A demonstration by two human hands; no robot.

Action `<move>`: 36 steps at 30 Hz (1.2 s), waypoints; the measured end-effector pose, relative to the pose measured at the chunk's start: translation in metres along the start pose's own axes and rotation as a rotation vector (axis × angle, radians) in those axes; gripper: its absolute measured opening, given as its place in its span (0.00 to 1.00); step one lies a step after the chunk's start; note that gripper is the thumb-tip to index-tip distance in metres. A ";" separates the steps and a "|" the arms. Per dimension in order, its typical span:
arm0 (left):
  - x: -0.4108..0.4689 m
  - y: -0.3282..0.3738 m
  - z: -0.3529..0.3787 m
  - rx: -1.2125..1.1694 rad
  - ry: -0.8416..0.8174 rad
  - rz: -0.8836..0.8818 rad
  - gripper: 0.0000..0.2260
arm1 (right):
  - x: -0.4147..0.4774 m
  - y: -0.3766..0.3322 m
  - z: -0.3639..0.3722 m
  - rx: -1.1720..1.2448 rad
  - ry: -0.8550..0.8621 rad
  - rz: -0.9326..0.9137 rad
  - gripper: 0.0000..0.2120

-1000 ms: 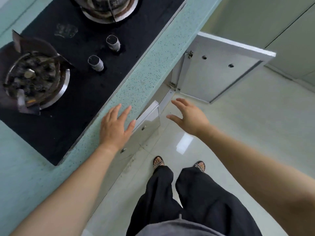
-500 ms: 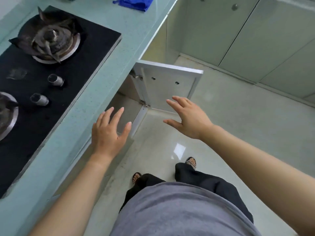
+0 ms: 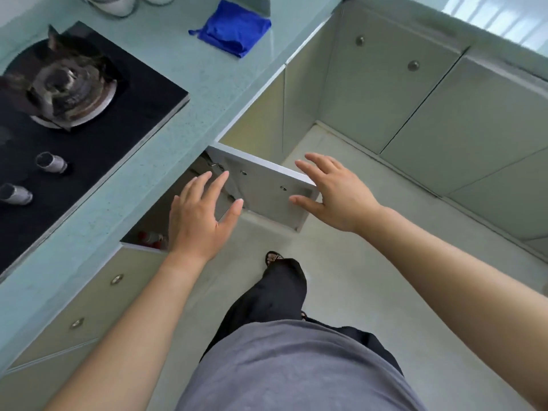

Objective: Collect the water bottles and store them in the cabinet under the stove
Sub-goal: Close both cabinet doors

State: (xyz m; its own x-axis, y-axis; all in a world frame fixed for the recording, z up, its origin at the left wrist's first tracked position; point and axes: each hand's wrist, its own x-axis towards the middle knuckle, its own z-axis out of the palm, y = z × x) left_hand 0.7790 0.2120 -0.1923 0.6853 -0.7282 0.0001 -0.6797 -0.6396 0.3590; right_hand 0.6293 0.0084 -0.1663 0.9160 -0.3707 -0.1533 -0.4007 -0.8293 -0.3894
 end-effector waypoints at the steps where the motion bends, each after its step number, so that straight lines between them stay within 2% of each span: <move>1: 0.013 0.001 0.003 -0.004 0.009 -0.019 0.29 | 0.016 0.006 -0.004 -0.012 -0.025 -0.019 0.34; 11: 0.106 -0.001 0.006 0.023 0.083 -0.282 0.29 | 0.180 0.021 -0.046 -0.131 -0.210 -0.329 0.35; 15: 0.109 -0.007 0.011 0.033 0.153 -0.490 0.28 | 0.243 0.010 -0.035 -0.141 -0.345 -0.518 0.37; 17: 0.112 -0.003 0.018 0.037 0.180 -0.616 0.29 | 0.276 0.005 -0.027 -0.161 -0.435 -0.632 0.35; 23: 0.134 0.047 0.060 0.044 0.222 -1.023 0.29 | 0.358 0.007 0.000 -0.343 -0.661 -0.997 0.33; 28: 0.176 0.087 0.099 -0.084 0.224 -1.294 0.31 | 0.396 0.029 0.025 -0.438 -0.681 -1.210 0.33; 32: 0.211 0.097 0.130 -0.297 0.312 -1.488 0.25 | 0.402 0.047 0.039 -0.422 -0.629 -1.314 0.34; 36: 0.232 0.098 0.151 -0.438 0.370 -1.572 0.23 | 0.412 0.053 0.047 -0.409 -0.584 -1.369 0.36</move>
State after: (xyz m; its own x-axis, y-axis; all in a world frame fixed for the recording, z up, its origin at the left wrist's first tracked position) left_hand 0.8317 -0.0564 -0.2979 0.6469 0.6454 -0.4061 0.7575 -0.4826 0.4396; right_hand 0.9863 -0.1692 -0.2926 0.4142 0.8728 -0.2581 0.8360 -0.4770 -0.2714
